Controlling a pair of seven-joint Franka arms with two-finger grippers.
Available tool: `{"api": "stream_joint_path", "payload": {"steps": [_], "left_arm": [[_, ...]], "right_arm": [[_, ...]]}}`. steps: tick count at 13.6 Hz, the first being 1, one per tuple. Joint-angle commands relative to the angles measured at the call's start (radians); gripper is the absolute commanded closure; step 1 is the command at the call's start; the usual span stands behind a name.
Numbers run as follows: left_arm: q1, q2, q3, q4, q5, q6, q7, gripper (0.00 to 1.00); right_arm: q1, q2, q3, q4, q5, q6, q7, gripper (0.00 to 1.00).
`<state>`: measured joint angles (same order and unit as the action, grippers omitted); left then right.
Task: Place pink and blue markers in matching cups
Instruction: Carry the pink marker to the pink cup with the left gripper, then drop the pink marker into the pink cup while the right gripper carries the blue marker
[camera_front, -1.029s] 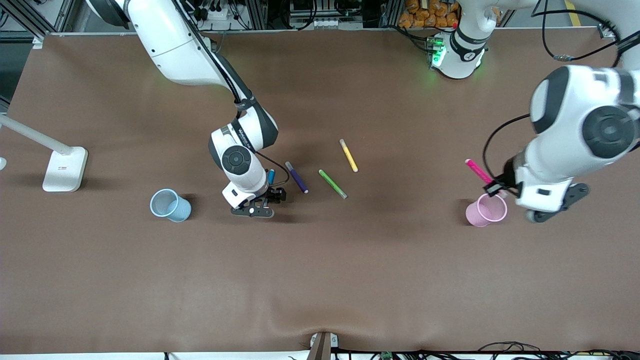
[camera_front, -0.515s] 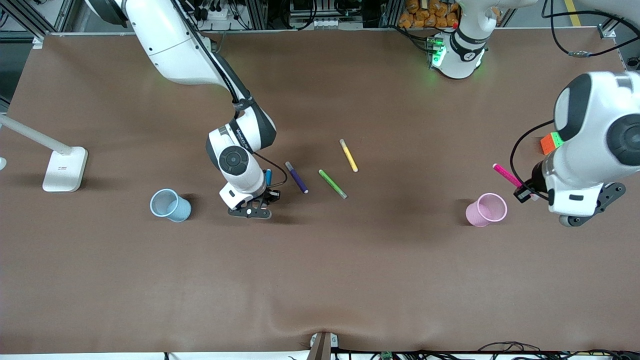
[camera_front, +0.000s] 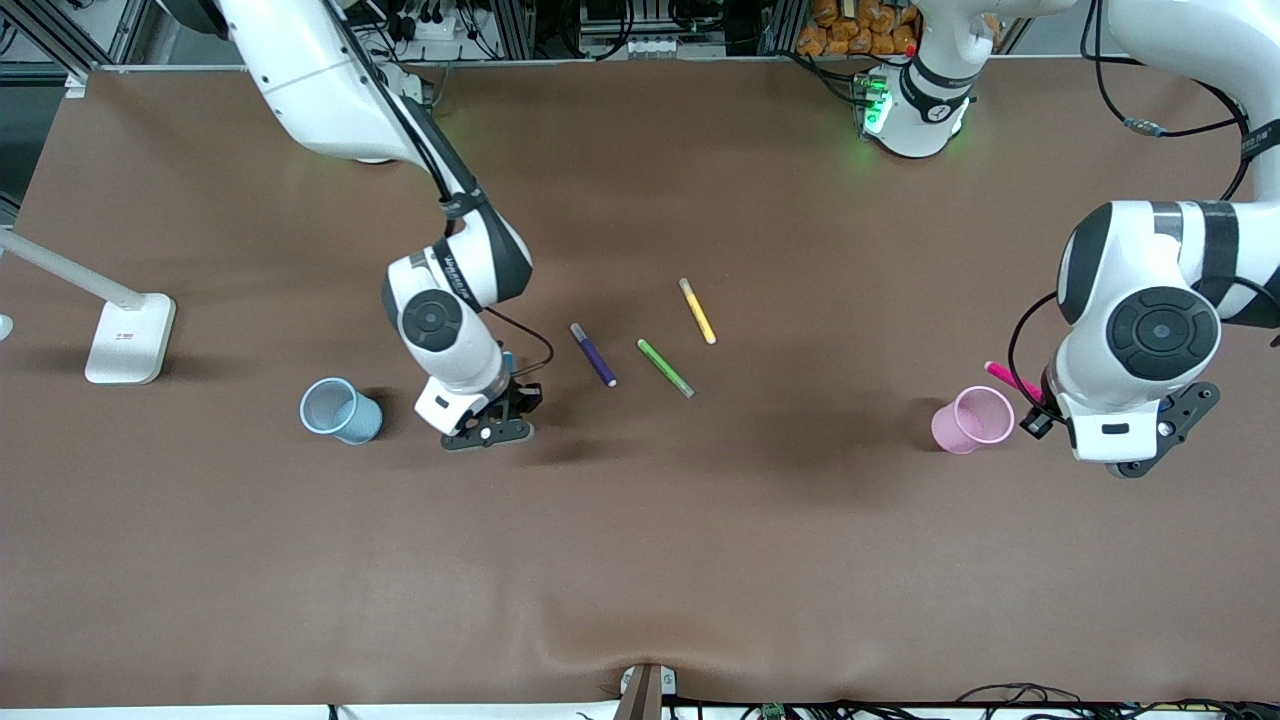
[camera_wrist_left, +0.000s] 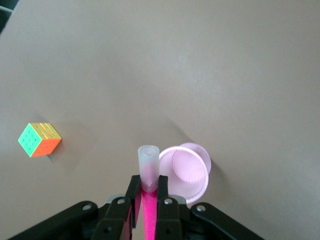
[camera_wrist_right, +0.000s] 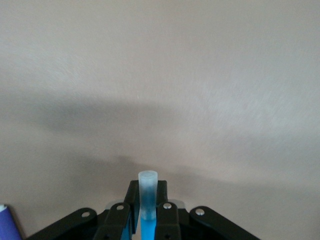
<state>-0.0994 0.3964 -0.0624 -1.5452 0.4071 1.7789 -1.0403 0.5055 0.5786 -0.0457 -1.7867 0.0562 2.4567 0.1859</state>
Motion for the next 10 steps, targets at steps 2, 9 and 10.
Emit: {"api": "stream_joint_path", "payload": {"steps": [2, 9, 10], "left_arm": [[-0.003, 0.012, -0.005, 0.022, 0.108, 0.040, -0.073, 1.00], [-0.043, 0.048, -0.010, -0.022, 0.266, 0.079, -0.285, 1.00], [-0.046, 0.062, -0.010, -0.026, 0.283, 0.082, -0.308, 1.00]], "right_arm": [[-0.030, -0.043, 0.012, 0.032, -0.012, -0.016, -0.231, 1.00], [-0.108, -0.075, 0.015, 0.078, -0.001, -0.024, -0.670, 1.00], [-0.120, -0.088, 0.015, 0.076, 0.002, -0.024, -0.733, 1.00]]}}
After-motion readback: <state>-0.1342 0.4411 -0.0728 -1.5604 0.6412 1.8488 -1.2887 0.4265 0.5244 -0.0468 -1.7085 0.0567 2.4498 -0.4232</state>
